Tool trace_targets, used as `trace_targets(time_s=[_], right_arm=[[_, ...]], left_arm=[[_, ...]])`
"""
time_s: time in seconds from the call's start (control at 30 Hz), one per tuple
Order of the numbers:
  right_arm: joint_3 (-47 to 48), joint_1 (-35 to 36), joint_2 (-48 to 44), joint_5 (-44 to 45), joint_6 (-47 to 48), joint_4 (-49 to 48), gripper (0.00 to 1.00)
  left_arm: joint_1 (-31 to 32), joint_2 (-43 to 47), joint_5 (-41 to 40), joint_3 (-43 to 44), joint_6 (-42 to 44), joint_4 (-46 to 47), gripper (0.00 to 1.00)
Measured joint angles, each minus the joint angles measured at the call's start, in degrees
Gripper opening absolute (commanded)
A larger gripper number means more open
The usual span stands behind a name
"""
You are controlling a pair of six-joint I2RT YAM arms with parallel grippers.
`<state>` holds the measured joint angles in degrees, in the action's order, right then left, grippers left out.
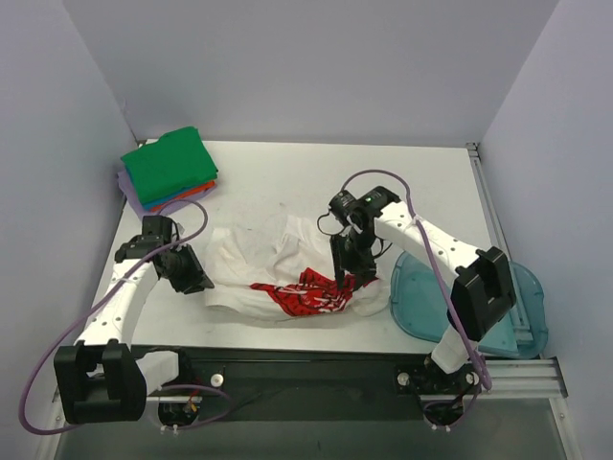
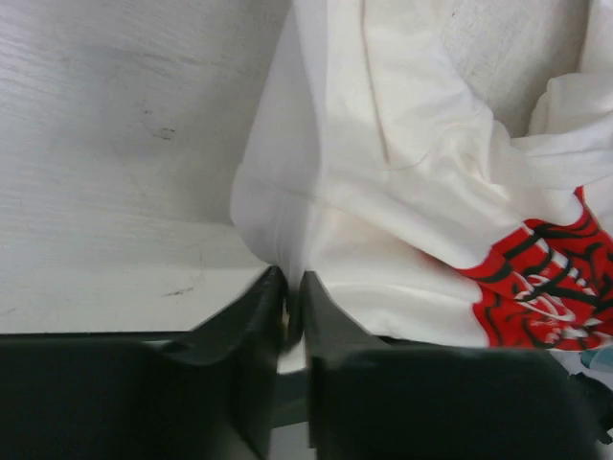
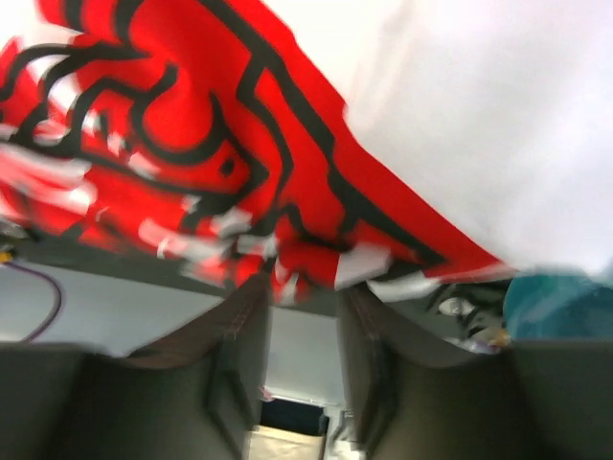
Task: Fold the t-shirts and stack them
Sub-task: Flatten out the tshirt
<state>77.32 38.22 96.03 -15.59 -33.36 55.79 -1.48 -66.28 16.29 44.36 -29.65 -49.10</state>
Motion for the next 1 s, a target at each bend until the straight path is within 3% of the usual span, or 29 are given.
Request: trace_targets(time_s=[0.03, 0.13, 0.27, 0.53, 0.77, 1.0], right_arm=[[1.49, -0.02, -0.07, 0.04, 0.24, 1.29, 0.53], [7.52, -0.39, -0.07, 0.07, 0.81, 3.69, 0.63], [16.52, -2.08, 0.81, 0.33, 2.14, 4.9, 0.65], [33.46, -4.15, 13.94, 1.68, 5.84, 2.01, 0.65], [36.26, -6.75, 28.13, 0.22, 7.52, -6.51, 0.66], [36.52, -10.62, 34.27, -0.17, 10.45, -12.04, 0.67]], left_arm=[[-0.02, 0.52, -0.57, 0.98, 0.39, -1.09, 0.38], [-0.11, 1.97, -1.73, 3.48, 0.55, -2.69, 0.5], [-0.17, 1.99, -1.97, 5.22, 0.55, -2.6, 0.59], [-1.18, -7.54, -2.54, 11.98, 1.03, 1.57, 0.62], [-1.64, -19.65, -2.58, 22.12, 2.32, 7.15, 0.62], [-1.64, -22.93, -2.25, 23.39, 2.29, 8.33, 0.62]])
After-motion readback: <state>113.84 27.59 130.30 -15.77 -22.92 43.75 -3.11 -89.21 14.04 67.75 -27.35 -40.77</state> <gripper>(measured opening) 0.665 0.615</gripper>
